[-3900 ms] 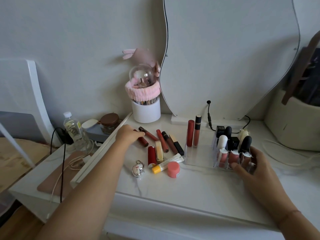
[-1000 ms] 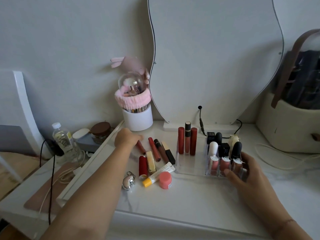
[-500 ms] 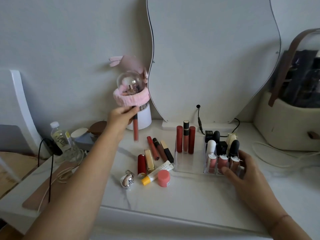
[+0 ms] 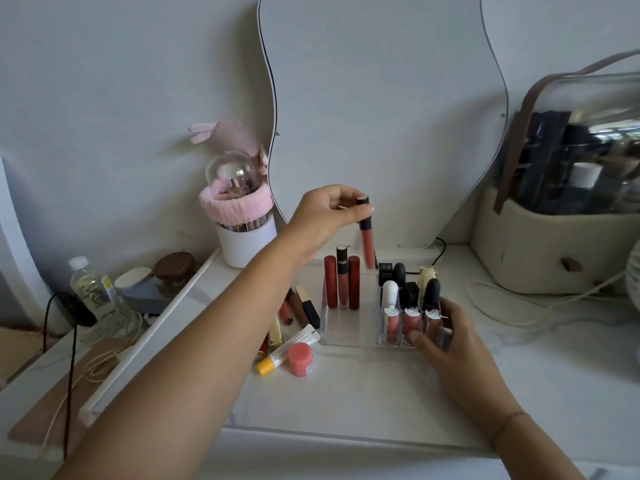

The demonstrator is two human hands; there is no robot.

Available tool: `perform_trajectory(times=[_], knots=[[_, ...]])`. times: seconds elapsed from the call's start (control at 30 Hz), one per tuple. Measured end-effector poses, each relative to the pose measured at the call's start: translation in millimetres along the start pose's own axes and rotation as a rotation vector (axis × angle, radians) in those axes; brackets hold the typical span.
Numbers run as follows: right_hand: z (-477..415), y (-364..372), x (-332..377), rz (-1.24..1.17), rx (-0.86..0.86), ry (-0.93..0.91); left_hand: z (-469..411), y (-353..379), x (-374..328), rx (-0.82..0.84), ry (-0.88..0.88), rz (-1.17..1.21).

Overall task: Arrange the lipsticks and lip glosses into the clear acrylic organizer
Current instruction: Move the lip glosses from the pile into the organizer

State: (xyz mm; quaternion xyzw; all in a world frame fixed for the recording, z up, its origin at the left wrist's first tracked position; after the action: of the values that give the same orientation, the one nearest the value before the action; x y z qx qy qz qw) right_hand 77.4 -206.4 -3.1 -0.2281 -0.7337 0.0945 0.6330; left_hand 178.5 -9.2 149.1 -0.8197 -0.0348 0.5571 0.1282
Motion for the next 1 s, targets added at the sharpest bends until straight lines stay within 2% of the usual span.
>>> perform_trajectory(times=[0.33, 1.0], knots=[[1, 1, -1, 0.009, 0.018, 0.025, 5, 18, 48, 0.083, -0.079, -0.291], [2, 1, 3, 0.032, 0.019, 0.039, 9, 22, 53, 0.191, -0.071, -0.351]])
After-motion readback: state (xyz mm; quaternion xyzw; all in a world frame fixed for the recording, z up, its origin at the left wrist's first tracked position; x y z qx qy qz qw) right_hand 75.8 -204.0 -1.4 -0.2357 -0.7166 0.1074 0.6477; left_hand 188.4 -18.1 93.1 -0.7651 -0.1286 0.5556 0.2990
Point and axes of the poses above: each hand's wrist, its own z-axis away from the middle knuckle, its own y-axis out of the palm, x = y × z, the point moved 9 cm from there along -z, towards the middle knuckle, and after that the axes turned 4 degrees about -z, right-handed, at the moved point
